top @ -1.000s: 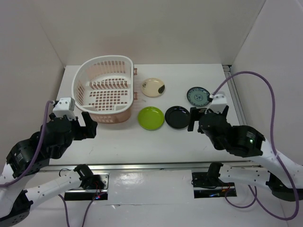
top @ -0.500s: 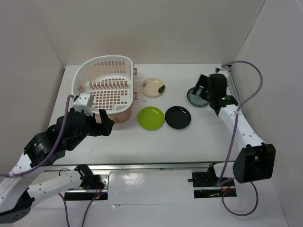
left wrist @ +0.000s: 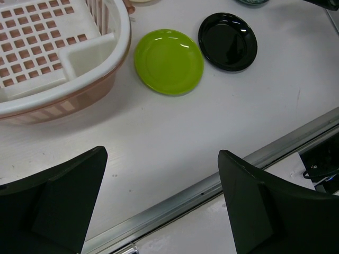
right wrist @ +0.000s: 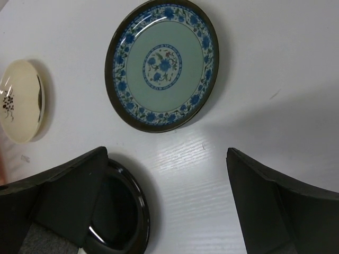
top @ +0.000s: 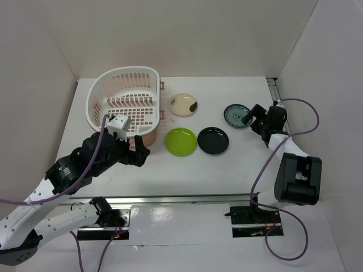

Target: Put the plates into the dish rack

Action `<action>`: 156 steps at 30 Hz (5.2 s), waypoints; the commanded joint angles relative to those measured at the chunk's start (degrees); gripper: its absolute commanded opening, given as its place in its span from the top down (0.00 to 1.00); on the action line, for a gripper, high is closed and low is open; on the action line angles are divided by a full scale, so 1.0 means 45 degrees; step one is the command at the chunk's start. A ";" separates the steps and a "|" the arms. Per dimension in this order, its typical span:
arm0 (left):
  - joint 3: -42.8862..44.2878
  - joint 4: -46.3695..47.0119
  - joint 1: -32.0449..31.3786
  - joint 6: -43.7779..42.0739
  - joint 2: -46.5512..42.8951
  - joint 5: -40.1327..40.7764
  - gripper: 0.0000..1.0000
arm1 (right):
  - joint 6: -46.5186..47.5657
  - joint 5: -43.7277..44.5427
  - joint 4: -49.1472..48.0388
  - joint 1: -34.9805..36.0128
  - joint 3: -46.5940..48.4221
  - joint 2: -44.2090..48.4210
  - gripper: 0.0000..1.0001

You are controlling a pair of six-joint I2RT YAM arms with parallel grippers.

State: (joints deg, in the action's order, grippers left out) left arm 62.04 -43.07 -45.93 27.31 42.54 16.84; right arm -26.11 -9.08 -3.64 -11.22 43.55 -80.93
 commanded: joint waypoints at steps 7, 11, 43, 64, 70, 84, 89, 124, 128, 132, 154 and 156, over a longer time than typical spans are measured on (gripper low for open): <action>-0.0154 0.1212 0.0012 -0.0717 0.0077 -0.0578 0.01 | -0.0370 0.0163 -0.2414 -0.0162 0.0360 -0.2561 0.03; -0.0154 0.1212 0.0012 -0.0717 0.0077 -0.0324 0.01 | -0.0370 0.0534 -0.2414 -0.0045 0.0946 -0.3499 0.06; -0.0388 0.1212 0.0012 -0.0717 -0.0392 0.0281 0.01 | -0.1698 0.1042 -0.0500 -0.0416 0.3037 -0.7231 1.00; -0.1248 0.1817 0.0012 -0.0483 -0.0101 0.0478 0.01 | -0.3809 0.2487 -0.3490 0.0382 0.1905 -0.0673 1.00; -0.0683 0.2090 0.0129 -0.0638 0.0563 -0.0340 0.01 | -0.1822 0.1188 -0.2241 0.2410 0.1768 0.2644 1.00; 0.0668 0.3417 0.0266 -0.0522 0.1718 -0.0852 0.01 | 0.1622 -0.2552 0.0065 0.7629 0.1006 0.6498 1.00; 0.0101 0.3828 0.0636 -0.0288 0.1600 -0.1261 0.02 | 0.1368 -0.2552 -0.0187 0.9227 0.0479 0.6675 1.00; -0.0486 0.3946 0.1184 -0.0776 0.1815 -0.2826 0.28 | 0.1837 0.0476 -0.0930 1.2475 0.1728 0.5640 1.00; -0.0486 0.3946 0.1184 -0.0776 0.1815 -0.2688 0.30 | 0.1837 0.0359 -0.0812 1.2475 0.1728 0.5757 1.00; -0.0486 0.3946 0.1184 -0.0776 0.1815 -0.2824 0.77 | 0.1721 0.0358 -0.0930 1.2475 0.1728 0.5757 1.00; 0.4505 0.4672 0.4797 -0.1010 0.6887 -0.1110 1.00 | 0.2110 0.5556 0.1095 1.0368 0.6430 0.0332 0.00; 0.6398 0.3853 0.4797 -0.1302 0.8814 0.0156 1.00 | 0.2110 0.5319 0.2539 0.9898 0.7097 -0.0566 0.00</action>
State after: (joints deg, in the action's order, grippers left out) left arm 79.46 -26.50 -24.49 23.97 75.90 8.05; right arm -17.04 11.92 0.19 35.70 69.82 -79.64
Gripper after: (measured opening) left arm 0.104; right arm 0.999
